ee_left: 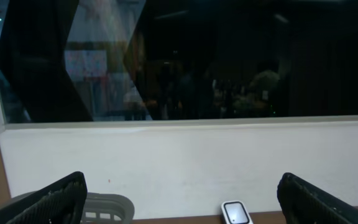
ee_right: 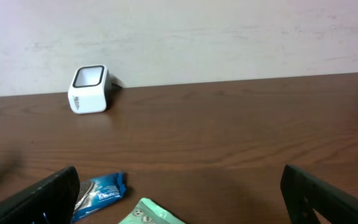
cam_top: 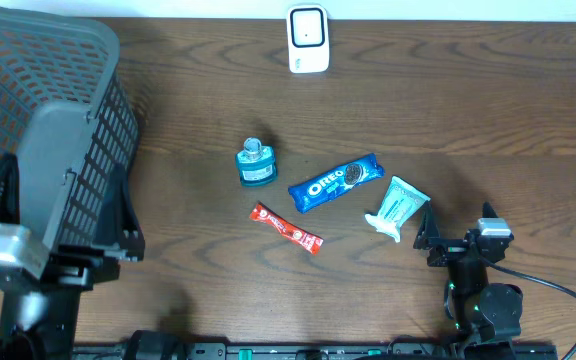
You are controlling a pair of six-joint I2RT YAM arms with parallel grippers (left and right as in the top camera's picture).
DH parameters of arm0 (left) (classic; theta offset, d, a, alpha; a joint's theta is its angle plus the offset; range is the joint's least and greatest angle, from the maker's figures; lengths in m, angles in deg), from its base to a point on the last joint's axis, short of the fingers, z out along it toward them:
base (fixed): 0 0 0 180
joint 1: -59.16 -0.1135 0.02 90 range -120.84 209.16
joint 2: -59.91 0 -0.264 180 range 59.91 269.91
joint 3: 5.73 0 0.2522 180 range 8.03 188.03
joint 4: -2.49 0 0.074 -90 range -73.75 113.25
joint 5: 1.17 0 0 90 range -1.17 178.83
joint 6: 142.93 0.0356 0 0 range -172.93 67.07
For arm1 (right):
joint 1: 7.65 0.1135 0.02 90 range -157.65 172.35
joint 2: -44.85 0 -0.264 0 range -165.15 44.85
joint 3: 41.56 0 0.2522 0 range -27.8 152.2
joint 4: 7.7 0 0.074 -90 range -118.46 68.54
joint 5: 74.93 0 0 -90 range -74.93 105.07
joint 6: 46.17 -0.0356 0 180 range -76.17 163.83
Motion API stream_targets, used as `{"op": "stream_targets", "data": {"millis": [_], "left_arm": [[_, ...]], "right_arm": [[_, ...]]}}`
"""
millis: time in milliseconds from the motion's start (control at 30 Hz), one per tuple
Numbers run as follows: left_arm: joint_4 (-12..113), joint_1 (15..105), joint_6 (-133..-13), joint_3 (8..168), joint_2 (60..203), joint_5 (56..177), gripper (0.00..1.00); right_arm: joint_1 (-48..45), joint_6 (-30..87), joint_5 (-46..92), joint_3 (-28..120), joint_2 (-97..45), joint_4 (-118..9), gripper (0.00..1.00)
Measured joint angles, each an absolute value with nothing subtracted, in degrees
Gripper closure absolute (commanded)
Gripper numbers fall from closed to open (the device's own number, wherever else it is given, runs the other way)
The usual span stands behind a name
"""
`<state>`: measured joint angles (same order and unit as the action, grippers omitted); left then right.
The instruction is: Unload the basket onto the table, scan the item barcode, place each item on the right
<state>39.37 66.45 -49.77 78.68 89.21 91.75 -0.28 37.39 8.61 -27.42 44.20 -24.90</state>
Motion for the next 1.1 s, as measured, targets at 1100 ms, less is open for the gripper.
{"op": "stream_targets", "data": {"millis": [1100], "left_arm": [[28.2,62.6,-54.2,62.7,65.3,92.0,0.02]], "right_arm": [[-0.3,37.4,8.6,-27.4,44.2,-24.9,0.01]]}}
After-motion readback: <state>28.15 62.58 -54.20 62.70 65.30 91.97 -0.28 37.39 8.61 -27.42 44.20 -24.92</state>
